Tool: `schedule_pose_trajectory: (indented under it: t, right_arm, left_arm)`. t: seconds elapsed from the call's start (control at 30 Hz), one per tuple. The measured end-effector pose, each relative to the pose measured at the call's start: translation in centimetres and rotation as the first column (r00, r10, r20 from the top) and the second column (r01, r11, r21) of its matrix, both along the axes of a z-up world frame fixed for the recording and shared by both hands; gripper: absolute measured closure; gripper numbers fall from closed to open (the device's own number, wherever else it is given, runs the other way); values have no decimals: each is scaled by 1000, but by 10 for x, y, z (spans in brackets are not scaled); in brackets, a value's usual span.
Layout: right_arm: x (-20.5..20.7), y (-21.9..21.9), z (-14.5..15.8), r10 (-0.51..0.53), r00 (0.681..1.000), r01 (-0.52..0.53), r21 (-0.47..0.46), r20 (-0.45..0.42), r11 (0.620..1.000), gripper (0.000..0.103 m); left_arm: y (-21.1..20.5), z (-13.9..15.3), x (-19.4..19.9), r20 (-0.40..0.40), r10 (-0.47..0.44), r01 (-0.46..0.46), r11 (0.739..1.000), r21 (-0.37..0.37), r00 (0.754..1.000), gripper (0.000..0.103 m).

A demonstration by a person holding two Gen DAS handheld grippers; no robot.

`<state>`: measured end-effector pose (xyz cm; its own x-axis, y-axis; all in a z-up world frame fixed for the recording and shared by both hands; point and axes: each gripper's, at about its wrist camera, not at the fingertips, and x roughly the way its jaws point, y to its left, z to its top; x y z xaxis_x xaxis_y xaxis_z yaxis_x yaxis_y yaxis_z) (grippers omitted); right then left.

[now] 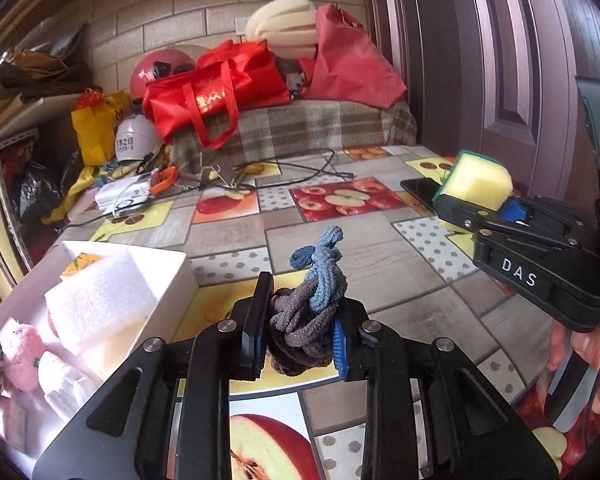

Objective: Organize soft objects
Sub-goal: 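Grasp the grey-blue knotted rope toy with the left gripper while the right gripper grasps the yellow sponge, then carry the rope toy and yellow sponge over the white box with both grippers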

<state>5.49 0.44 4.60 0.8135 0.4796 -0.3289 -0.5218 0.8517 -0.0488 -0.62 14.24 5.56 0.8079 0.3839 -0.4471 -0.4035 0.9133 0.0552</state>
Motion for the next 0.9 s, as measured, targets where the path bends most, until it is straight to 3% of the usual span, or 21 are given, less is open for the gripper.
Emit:
schedule_pose_trajectory:
  t: [0.27,0.9]
  right_arm:
    - [-33,-4,3,-25,997,23,27,78,999,67]
    - [-103,11,-4,56,996,-59,43,76,997,67]
  left_arm:
    - [-2,8,-28,103,31,-32,999,3,994,78]
    - [-16,7,-91,121,29,-30,1000,7,992,78]
